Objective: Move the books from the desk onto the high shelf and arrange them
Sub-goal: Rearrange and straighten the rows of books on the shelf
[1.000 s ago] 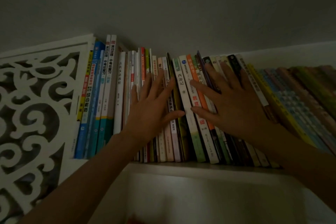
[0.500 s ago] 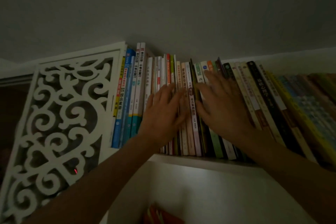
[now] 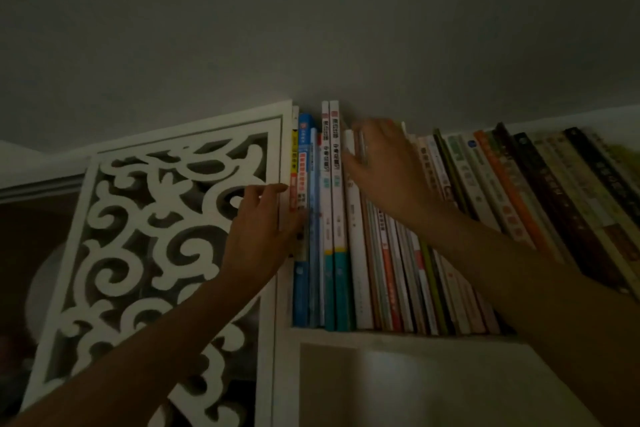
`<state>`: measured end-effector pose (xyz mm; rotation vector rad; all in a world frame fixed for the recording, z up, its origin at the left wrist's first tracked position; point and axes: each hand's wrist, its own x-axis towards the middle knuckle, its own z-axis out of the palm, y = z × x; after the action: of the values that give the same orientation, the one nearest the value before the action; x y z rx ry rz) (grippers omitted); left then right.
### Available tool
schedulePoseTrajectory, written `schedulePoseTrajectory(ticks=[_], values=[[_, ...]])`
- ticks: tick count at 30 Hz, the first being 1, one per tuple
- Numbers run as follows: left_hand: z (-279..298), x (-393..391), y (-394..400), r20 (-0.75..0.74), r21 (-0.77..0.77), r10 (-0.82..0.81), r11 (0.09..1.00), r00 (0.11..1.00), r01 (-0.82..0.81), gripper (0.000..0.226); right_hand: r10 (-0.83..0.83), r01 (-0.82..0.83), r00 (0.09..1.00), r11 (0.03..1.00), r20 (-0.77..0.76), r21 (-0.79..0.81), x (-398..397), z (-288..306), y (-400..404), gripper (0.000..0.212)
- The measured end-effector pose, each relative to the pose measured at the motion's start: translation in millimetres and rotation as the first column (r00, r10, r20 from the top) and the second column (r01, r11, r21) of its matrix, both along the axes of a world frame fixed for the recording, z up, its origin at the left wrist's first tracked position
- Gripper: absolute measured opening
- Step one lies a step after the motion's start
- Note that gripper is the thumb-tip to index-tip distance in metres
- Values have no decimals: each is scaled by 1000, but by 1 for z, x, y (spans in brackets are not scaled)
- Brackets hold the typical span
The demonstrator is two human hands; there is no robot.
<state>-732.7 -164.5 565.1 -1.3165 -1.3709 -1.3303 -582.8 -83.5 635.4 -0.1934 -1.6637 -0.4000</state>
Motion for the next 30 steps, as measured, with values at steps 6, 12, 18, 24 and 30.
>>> schedulePoseTrajectory(ticks=[6,12,18,24,30], values=[[10,-15,9,42,-80,-177,980,983,180,65,-150,163,980,982,133,-96,-30,45,-4,73],[12,-19,13,-47,-91,-138,987,989,134,76,-129,155,977,976,170,-152,-21,47,-3,74],[50,-10,19,-65,55,-109,992,992,112,56,-94,121,980,981,175,-151,-12,48,4,70],[96,2,32,-204,-38,191,979,960,-203,50,-117,125,989,988,89,-91,-18,45,9,70],[100,6,39,-235,-120,207,963,950,-240,48,-119,128,988,988,93,-86,-17,43,9,70]])
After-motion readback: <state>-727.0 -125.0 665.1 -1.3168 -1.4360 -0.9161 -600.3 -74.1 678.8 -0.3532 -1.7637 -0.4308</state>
